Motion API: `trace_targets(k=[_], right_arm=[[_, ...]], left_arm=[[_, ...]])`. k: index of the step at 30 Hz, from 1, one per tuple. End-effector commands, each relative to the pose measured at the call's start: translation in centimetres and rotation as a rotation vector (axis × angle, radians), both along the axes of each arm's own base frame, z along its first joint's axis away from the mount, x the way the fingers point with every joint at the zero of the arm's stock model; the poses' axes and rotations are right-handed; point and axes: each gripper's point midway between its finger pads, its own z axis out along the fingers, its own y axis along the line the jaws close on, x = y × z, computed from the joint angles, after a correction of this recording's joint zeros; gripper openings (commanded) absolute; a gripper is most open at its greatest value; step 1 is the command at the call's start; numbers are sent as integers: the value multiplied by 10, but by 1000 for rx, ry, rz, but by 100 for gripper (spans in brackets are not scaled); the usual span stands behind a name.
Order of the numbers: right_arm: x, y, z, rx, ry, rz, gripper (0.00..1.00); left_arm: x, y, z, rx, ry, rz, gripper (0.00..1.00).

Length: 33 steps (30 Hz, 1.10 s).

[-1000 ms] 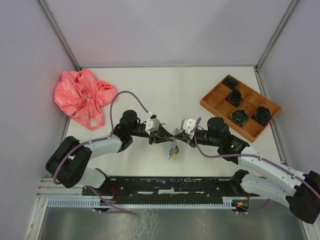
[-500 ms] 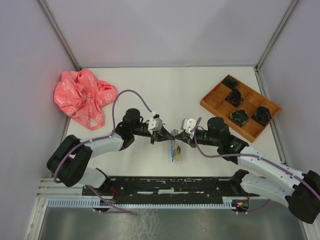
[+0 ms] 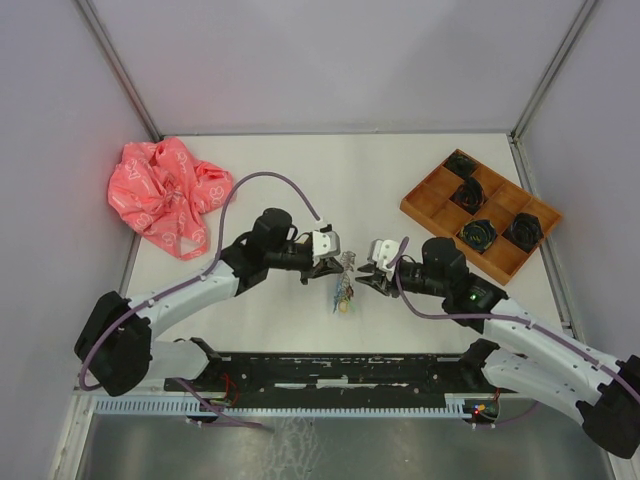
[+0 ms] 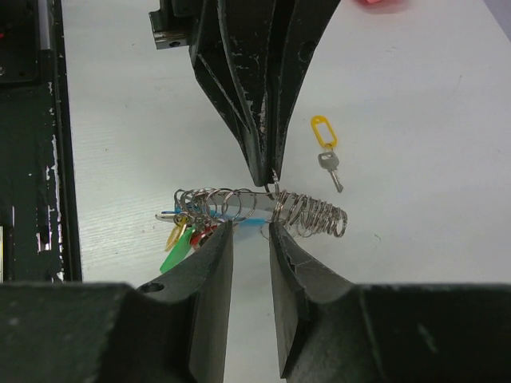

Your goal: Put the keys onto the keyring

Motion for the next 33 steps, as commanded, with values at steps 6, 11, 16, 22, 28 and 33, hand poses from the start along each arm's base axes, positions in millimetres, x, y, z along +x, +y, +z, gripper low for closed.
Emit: trace_targets(k=[6, 11, 16, 22, 28, 33], right_arm=[[-2, 19, -8, 30, 42, 80, 27], [5, 24, -11, 39, 42, 68, 23], [11, 29, -13, 59, 53, 74, 22], [32, 23, -21, 85, 82, -26, 22], [31, 4, -24, 54, 60, -88, 32], [4, 7, -11, 85, 47, 53, 32]], left_arm=[[3, 4, 26, 22, -109, 28, 3], [-2, 2, 29, 11, -111, 2, 3], [-6, 1, 30, 3, -114, -15, 3], [-12, 1, 31, -5, -119, -45, 3], [-9, 1, 30, 20, -115, -25, 3], [-6, 1, 30, 45, -98, 8, 3]])
